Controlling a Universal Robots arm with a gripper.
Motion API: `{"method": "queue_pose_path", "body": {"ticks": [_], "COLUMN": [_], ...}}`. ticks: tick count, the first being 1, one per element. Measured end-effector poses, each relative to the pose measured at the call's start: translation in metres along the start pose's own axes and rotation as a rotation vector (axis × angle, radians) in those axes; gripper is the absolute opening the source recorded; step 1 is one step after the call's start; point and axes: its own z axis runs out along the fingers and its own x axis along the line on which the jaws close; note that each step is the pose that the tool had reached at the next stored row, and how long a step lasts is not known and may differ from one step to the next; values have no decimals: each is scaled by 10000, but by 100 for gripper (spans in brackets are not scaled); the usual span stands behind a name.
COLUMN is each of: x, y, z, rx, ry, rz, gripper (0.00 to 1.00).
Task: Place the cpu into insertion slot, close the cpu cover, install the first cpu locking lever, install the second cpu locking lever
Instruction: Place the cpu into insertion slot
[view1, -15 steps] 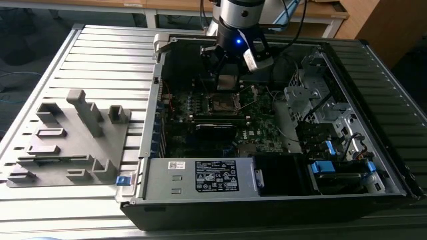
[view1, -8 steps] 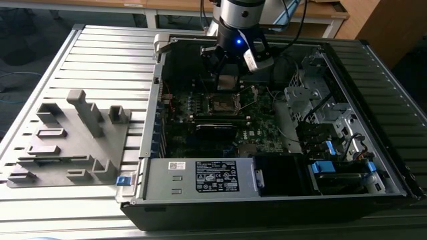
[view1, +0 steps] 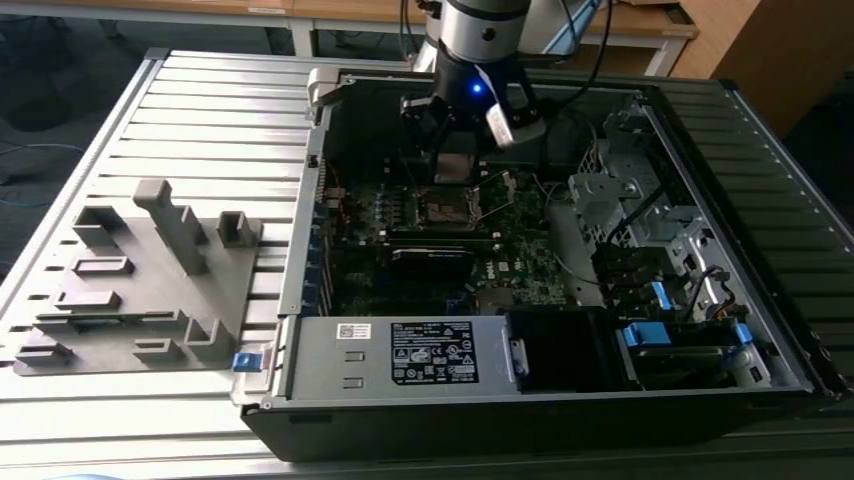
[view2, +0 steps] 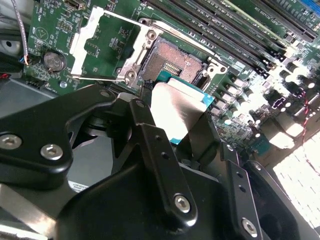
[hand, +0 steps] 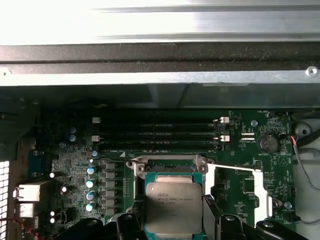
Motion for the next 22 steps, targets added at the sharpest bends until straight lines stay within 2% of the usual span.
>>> {"method": "queue_pose_path", "body": {"ticks": [9,22], "x": [0,0], "y": [-1,-5], "z": [7,54], "rx": [4,3], "ry": [-4,-205], "rz": [42,2328], "gripper": [54,54]}}
